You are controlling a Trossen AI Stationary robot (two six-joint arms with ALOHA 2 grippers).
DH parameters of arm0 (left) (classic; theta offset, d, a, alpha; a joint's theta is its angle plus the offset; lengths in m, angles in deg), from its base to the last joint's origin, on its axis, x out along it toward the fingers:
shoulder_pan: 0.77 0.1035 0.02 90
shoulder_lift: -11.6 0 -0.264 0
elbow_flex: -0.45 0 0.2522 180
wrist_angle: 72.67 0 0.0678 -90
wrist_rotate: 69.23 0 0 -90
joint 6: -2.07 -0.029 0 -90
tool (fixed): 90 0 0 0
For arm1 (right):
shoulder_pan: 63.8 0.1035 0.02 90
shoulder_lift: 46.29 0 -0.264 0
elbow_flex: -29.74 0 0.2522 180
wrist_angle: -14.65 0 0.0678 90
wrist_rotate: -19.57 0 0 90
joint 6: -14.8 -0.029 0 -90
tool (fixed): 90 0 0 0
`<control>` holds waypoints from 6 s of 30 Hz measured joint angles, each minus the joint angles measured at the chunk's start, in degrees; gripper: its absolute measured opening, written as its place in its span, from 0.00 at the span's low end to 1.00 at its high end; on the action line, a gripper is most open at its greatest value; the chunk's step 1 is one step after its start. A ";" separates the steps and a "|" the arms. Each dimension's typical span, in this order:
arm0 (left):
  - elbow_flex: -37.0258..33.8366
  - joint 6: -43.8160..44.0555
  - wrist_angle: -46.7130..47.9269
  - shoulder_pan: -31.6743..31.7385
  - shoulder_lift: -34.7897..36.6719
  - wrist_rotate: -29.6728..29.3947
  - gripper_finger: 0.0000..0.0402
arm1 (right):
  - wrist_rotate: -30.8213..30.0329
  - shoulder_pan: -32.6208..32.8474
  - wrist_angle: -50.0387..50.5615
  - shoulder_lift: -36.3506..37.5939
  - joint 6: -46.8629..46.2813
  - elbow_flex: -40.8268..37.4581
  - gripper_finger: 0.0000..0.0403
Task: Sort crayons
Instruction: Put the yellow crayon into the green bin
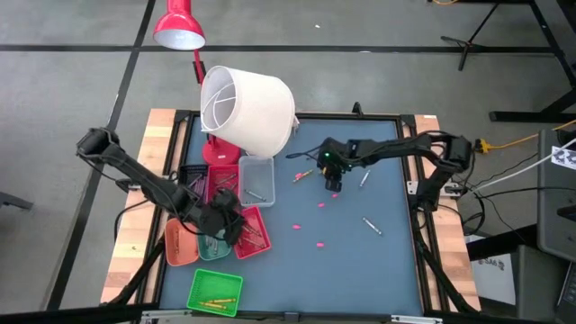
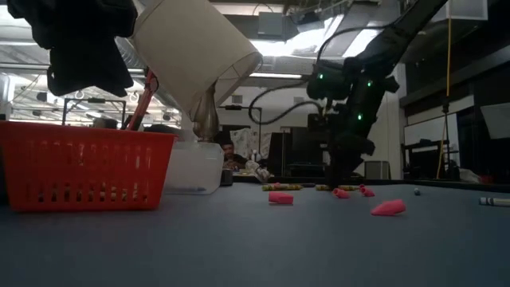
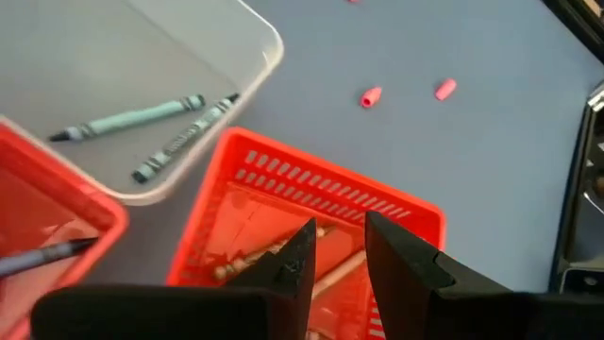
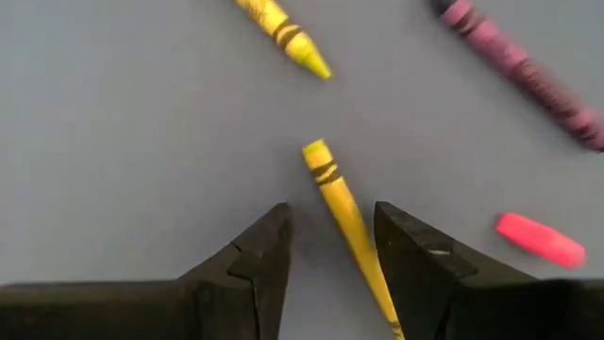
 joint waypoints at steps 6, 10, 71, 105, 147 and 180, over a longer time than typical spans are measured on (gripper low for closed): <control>0.00 0.01 -4.80 -1.75 -3.03 -0.01 0.20 | 0.10 0.00 -0.29 -2.93 -0.06 0.26 0.38; 0.00 -0.01 -8.35 -2.66 -4.73 -0.03 0.20 | 0.46 0.00 -0.21 -3.03 -0.14 0.22 0.34; 0.00 -15.09 -38.65 -2.43 -19.68 -10.54 0.20 | 33.72 16.02 -37.78 -3.42 -27.52 -0.02 0.06; -0.09 -22.98 -47.51 2.08 -19.68 -17.38 0.20 | 6.41 26.71 -51.84 -3.25 -27.17 0.06 0.06; -0.02 -19.77 -46.80 2.31 -19.68 3.77 0.03 | 20.20 26.80 -45.79 -3.25 -27.24 0.16 0.34; 0.00 12.44 -41.57 -13.96 -18.29 43.53 0.03 | 26.88 26.69 -35.93 -3.33 -27.19 0.00 0.34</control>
